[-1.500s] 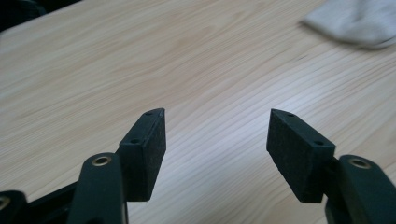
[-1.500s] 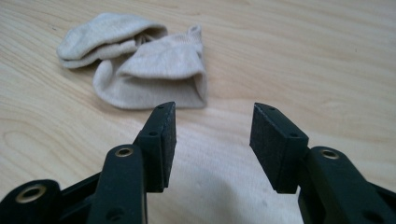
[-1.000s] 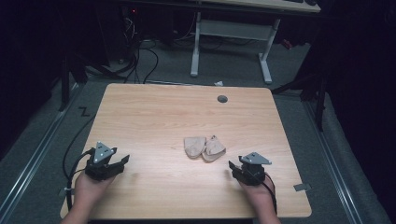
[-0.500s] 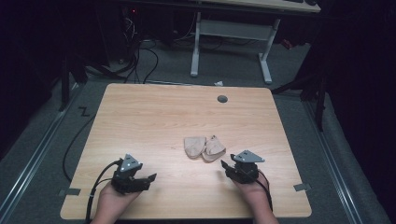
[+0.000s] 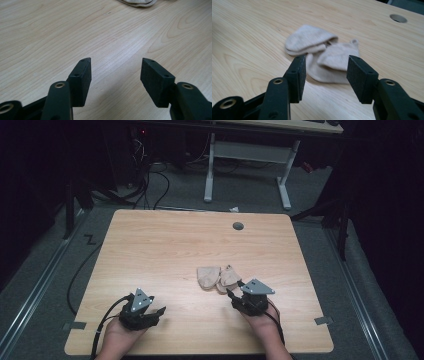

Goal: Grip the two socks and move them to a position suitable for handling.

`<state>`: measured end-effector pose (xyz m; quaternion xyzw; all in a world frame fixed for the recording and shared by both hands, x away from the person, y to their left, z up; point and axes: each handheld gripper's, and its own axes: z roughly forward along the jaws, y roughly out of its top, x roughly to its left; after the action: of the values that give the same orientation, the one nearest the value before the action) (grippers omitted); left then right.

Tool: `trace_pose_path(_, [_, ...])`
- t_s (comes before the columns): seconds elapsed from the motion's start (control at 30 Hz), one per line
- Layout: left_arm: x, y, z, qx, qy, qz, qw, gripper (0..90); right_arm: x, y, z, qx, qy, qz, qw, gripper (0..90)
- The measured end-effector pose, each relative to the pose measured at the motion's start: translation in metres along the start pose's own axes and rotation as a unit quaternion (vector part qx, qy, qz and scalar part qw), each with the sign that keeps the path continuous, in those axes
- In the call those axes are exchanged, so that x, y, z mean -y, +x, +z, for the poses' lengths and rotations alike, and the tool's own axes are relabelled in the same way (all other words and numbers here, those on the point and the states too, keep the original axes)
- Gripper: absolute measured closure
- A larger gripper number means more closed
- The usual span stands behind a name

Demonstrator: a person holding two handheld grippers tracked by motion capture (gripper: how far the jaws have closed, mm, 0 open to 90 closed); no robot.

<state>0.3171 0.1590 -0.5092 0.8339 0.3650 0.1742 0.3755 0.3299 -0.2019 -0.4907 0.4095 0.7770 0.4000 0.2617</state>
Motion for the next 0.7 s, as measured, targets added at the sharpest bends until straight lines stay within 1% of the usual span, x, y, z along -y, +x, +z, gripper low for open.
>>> trace_pose_path(0.03, [0.001, 0.001, 0.000, 0.002, 0.002, -0.006, 1.0000, 42.5, -0.004, 0.001, 0.002, -0.001, -0.002, -0.001, 1.0000, 49.0])
trace_pose_path(0.07, [0.001, 0.002, 0.000, 0.003, 0.001, -0.013, 0.9999, 43.4, -0.014, 0.000, 0.006, 0.000, -0.002, -0.004, 1.0000, 49.6])
trace_pose_path(0.1, [0.002, 0.004, 0.000, 0.006, -0.002, -0.021, 0.9998, 43.4, -0.014, 0.000, 0.006, 0.000, -0.002, -0.004, 1.0000, 49.6])
trace_pose_path(0.13, [0.003, 0.005, -0.002, 0.010, -0.004, -0.028, 0.9995, 43.8, -0.019, -0.001, 0.009, 0.002, -0.001, -0.007, 1.0000, 49.6])
trace_pose_path(0.17, [0.003, 0.006, -0.003, 0.012, -0.006, -0.031, 0.9994, 43.8, -0.023, -0.003, 0.012, 0.008, 0.000, -0.009, 0.9999, 50.1])
trace_pose_path(0.23, [0.003, 0.006, -0.006, 0.007, -0.011, -0.037, 0.9992, 43.6, -0.029, -0.012, 0.020, 0.011, 0.000, 0.005, 0.9999, 50.3])
trace_pose_path(0.27, [0.003, 0.006, -0.007, 0.006, -0.011, -0.039, 0.9992, 43.6, -0.030, -0.015, 0.024, 0.018, -0.001, 0.014, 0.9997, 51.1])
trace_pose_path(0.3, [0.003, 0.005, -0.009, 0.004, -0.010, -0.046, 0.9989, 43.4, -0.029, -0.018, 0.027, 0.023, -0.003, 0.025, 0.9994, 52.1])
trace_pose_path(0.33, [0.004, 0.005, -0.012, 0.005, -0.010, -0.057, 0.9983, 43.2, -0.028, -0.020, 0.029, 0.022, -0.005, 0.041, 0.9989, 52.7])
trace_pose_path(0.37, [0.004, 0.004, -0.015, 0.007, -0.014, -0.067, 0.9976, 43.2, -0.025, -0.021, 0.031, 0.019, -0.003, 0.041, 0.9990, 53.5])
trace_pose_path(0.4, [0.005, 0.002, -0.016, 0.009, -0.021, -0.073, 0.9971, 43.2, -0.022, -0.021, 0.033, 0.021, 0.007, 0.028, 0.9994, 53.5])
trace_pose_path(0.43, [0.006, 0.000, -0.017, 0.010, -0.021, -0.074, 0.9970, 43.2, -0.022, -0.021, 0.033, 0.021, 0.007, 0.028, 0.9994, 53.5])
trace_pose_path(0.47, [0.006, -0.002, -0.016, 0.009, -0.019, -0.067, 0.9975, 43.2, -0.018, -0.021, 0.036, 0.012, 0.015, 0.028, 0.9994, 50.8])
trace_pose_path(0.5, [0.005, -0.004, -0.015, 0.002, -0.015, -0.053, 0.9985, 43.2, -0.018, -0.021, 0.036, 0.012, 0.015, 0.028, 0.9994, 50.8])
trace_pose_path(0.53, [0.005, -0.006, -0.014, 0.001, -0.013, -0.045, 0.9989, 43.0, -0.015, -0.021, 0.043, 0.013, 0.028, 0.022, 0.9993, 49.2])
trace_pose_path(0.57, [0.005, -0.007, -0.013, -0.001, -0.011, -0.040, 0.9991, 43.0, -0.015, -0.021, 0.043, 0.013, 0.028, 0.022, 0.9993, 49.2])
trace_pose_path(0.63, [0.006, -0.008, -0.012, 0.003, -0.010, -0.040, 0.9991, 43.0, -0.013, -0.023, 0.052, 0.018, 0.045, 0.022, 0.9986, 48.9])
trace_pose_path(0.67, [0.006, -0.008, -0.012, 0.003, -0.010, -0.040, 0.9991, 43.0, -0.012, -0.025, 0.056, 0.018, 0.054, 0.027, 0.9980, 49.0])
trace_pose_path(0.7, [0.007, -0.008, -0.012, 0.003, -0.010, -0.039, 0.9992, 43.0, -0.011, -0.026, 0.059, 0.019, 0.058, 0.032, 0.9976, 49.7])
